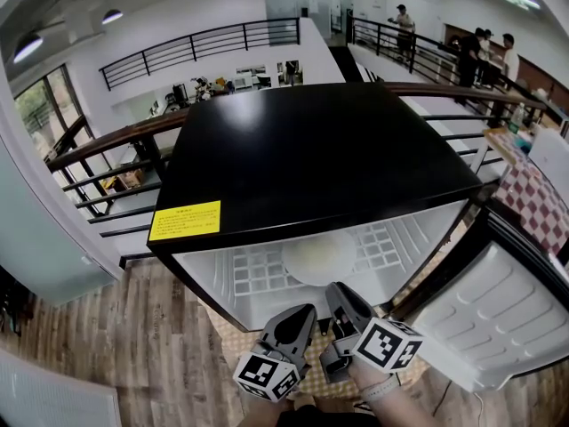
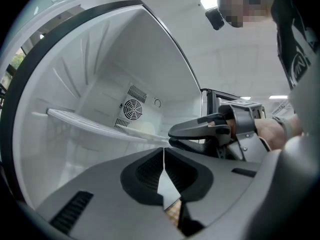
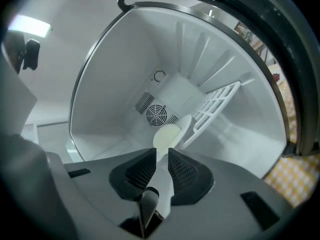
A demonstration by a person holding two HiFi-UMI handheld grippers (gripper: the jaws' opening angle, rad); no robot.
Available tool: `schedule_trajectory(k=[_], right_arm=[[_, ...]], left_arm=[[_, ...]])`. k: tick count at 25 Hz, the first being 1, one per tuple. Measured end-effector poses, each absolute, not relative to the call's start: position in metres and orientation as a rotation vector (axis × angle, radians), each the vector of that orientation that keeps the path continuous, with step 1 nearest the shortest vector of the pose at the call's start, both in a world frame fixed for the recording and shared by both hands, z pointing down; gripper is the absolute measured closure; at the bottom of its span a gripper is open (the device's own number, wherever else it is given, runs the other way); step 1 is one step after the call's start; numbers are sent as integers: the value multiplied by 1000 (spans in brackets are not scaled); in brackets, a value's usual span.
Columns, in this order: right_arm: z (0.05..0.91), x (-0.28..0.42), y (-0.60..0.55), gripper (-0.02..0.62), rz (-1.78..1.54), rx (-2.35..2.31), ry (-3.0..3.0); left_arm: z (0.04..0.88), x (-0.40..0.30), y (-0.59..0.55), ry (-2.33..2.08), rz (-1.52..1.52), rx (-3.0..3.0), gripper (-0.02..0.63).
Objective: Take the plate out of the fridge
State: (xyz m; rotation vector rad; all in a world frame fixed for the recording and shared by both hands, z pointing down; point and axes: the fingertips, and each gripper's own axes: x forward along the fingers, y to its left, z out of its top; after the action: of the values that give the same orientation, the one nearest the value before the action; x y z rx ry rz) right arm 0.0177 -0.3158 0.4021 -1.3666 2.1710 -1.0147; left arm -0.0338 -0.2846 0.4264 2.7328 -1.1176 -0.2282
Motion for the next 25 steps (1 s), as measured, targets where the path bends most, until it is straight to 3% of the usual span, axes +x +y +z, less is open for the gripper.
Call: schedule_trajectory(k=[4,6,17,25], right_arm=[[405,24,-320,531,-1133,-1340,2029],[410,25,-321,482,-1213,-1312,1946],[419,26,-330,483,-1390,-1239,1736],[416,24,-332,525,-1422,-1178,1691]], left_arm=[[428,-35,-284,-1113,-224,2739,591],[429,-35,-284,-1109,-222,2740,591],[433,-36,-281,-1067,-213,2742,591],[433,-37,-277,-1057,-215,2742,591]])
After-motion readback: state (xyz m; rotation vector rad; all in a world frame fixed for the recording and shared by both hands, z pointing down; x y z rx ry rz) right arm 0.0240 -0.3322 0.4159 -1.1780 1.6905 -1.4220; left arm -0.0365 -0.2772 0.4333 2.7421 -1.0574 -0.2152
